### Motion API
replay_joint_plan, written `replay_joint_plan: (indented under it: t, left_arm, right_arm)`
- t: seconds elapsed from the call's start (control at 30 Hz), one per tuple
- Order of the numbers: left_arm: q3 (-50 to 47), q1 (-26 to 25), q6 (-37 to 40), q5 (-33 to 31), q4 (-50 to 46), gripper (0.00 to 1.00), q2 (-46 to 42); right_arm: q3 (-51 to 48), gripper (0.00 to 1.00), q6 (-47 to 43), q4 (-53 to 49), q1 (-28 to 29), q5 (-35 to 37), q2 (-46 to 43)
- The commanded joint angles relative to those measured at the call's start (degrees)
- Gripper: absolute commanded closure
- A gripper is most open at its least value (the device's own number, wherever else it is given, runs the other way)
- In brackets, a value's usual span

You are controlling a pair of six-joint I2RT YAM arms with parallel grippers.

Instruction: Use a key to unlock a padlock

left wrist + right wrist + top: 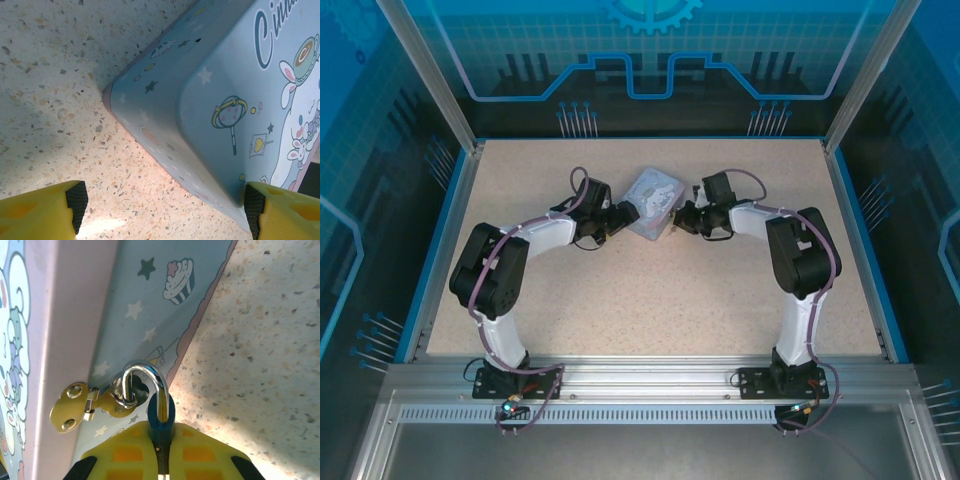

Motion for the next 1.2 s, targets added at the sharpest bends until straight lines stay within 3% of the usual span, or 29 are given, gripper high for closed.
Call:
replay_joint_plan:
  t: [0.0, 0.23, 0.43, 0.73, 0.97, 1.17]
  left_arm:
    - [-0.5, 0.6, 0.7, -3.1, -7.8, 0.19, 2.8]
    - [-0.4, 0.7, 0.6, -2.8, -7.3, 0.19, 3.1]
    - [-0.4, 0.8, 0.2, -2.1, -6.2, 0.19, 3.5]
    - [-1.1, 1.3, 0.0, -1.3, -3.8, 0.19, 4.0]
    - [-2.2, 1.9, -0.2, -0.5, -2.5, 0.19, 3.8]
    - [-2.4, 2.1, -0.3, -0.3, -2.4, 0.19, 3.8]
  right_arm:
    - [-0.2, 1.0, -3.9, -4.0, -2.3, -2.0, 1.8]
    - [-2.2, 1.0, -6.2, 3.2, -3.3, -8.3, 1.8]
    - [-5.5, 1.0, -2.3, 11.9, -5.7, -15.8, 3.1]
    - [-3.7, 1.0, -5.7, 4.6, -6.3, -14.9, 3.2]
    - [-5.6, 1.0, 2.7, 11.7, -6.3, -18.4, 4.2]
    - [-5.3, 1.0, 11.0, 11.5, -4.4, -14.3, 3.3]
